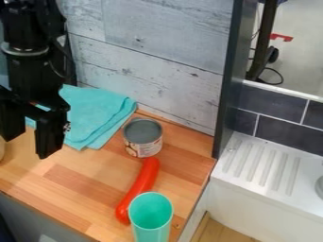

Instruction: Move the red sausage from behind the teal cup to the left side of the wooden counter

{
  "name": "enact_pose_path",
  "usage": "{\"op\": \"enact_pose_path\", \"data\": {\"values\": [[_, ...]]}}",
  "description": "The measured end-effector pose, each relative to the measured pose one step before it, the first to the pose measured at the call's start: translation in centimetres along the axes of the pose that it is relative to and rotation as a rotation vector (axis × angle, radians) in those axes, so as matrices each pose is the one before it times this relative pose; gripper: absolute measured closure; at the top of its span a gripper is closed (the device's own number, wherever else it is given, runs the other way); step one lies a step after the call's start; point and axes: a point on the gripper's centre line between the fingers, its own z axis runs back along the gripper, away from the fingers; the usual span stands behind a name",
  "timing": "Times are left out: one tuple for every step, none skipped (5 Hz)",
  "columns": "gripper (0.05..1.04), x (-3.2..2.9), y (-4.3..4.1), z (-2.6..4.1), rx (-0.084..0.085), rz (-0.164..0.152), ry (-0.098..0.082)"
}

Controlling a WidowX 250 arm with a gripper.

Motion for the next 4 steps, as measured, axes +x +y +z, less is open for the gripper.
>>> {"op": "enact_pose_path", "data": {"values": [[0.095, -0.112, -0.071, -0.352, -0.0036, 0.0023, 0.0179], [0.095, 1.550, -0.856, -0.320, 0.0225, 0.0086, -0.0274], [0.096, 2.941, -1.430, -0.536, -0.0248, -0.0158, -0.0470], [0.096, 2.658, -1.806, -1.054, 0.0040, -0.0561, -0.0114]]}}
